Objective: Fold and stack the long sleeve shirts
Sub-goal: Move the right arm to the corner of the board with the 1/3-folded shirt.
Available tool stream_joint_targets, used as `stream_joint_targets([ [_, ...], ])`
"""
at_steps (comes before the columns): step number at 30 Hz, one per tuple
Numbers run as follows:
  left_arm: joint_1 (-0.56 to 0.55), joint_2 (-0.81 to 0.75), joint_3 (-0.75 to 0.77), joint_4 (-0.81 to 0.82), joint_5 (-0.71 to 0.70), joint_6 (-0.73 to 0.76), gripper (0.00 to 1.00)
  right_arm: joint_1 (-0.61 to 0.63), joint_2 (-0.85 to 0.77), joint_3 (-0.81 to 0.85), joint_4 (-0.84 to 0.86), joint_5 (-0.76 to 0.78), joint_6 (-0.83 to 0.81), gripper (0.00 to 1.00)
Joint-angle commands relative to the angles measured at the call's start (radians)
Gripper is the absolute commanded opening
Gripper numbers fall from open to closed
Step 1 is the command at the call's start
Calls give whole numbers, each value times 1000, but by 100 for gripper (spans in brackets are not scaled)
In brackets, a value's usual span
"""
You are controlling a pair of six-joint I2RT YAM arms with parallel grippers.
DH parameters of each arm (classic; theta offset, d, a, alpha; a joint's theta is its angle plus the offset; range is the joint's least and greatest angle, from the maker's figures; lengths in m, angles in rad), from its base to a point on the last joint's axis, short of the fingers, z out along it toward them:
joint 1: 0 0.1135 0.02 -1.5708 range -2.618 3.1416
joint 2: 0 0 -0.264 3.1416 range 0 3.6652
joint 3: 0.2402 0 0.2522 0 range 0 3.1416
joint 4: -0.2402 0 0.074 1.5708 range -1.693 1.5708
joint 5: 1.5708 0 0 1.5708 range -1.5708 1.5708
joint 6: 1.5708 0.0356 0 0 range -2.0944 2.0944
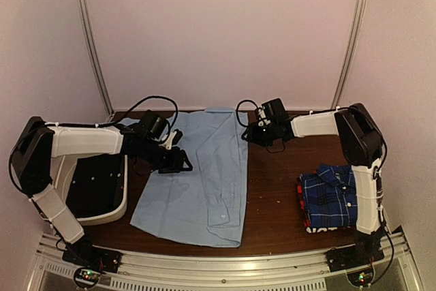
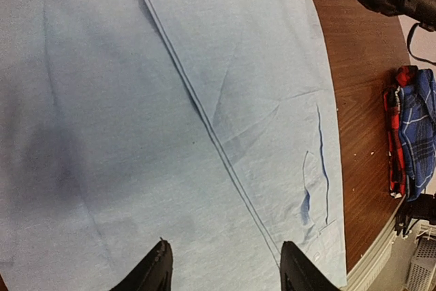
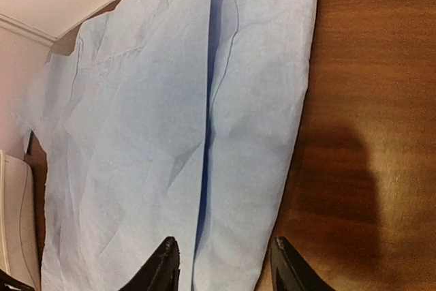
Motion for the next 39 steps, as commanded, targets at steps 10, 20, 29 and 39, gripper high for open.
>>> stream_joint_targets([
  [10,-5,-69,-12,7,-97,-43,55,-78,277,396,-113,-27,-5,45],
  [20,-5,-182,-36,-48,-188,-90,55,-89,415,578,-233,83,-30,48],
  [29,-5,-301,-118,-53,-215,-126,55,-43,502,647,-199,50,11,41],
  [39,-11,-304,-159,-13,-189,-138,55,-53,500,641,-200,62,-15,9],
])
